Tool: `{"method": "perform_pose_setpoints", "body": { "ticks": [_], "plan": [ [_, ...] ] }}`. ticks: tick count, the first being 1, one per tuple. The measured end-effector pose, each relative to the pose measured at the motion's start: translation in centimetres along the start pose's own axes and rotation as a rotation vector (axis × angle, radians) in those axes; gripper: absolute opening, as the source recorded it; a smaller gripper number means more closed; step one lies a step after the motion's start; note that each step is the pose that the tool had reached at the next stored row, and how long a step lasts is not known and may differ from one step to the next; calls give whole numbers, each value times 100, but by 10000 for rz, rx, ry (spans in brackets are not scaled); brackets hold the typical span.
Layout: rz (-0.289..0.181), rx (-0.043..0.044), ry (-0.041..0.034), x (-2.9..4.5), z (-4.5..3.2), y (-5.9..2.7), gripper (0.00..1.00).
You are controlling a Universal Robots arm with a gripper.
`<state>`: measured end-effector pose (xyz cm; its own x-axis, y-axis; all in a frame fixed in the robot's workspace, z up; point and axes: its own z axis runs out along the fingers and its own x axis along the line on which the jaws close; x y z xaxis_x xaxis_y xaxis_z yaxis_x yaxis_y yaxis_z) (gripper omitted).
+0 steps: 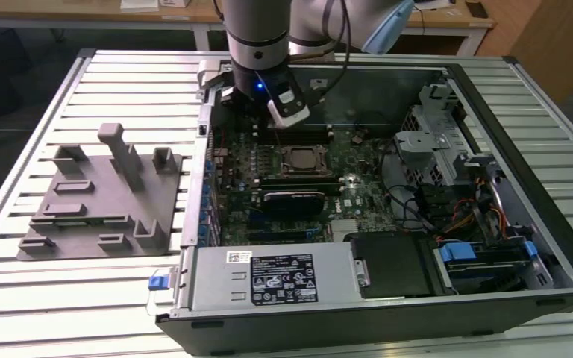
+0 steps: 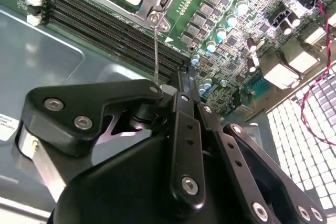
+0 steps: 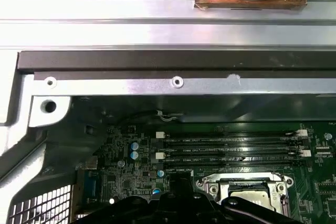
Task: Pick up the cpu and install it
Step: 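Install the first cpu locking lever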
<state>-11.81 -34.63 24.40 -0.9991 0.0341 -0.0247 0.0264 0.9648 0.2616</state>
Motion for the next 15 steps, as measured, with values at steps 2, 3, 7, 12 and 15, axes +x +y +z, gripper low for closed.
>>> {"method": "perform_pose_setpoints", "body": {
  "ticks": [2, 3, 7, 12, 15],
  "plan": [
    [1, -25, -1, 0, -12, 3, 11],
    [1, -40, 0, 0, -18, 5, 11],
    [7, -214, 5, -1, -25, 7, 11],
    [8, -229, 6, -1, -26, 7, 11],
    [6, -231, 6, -22, -25, 7, 11]
  ]
}}
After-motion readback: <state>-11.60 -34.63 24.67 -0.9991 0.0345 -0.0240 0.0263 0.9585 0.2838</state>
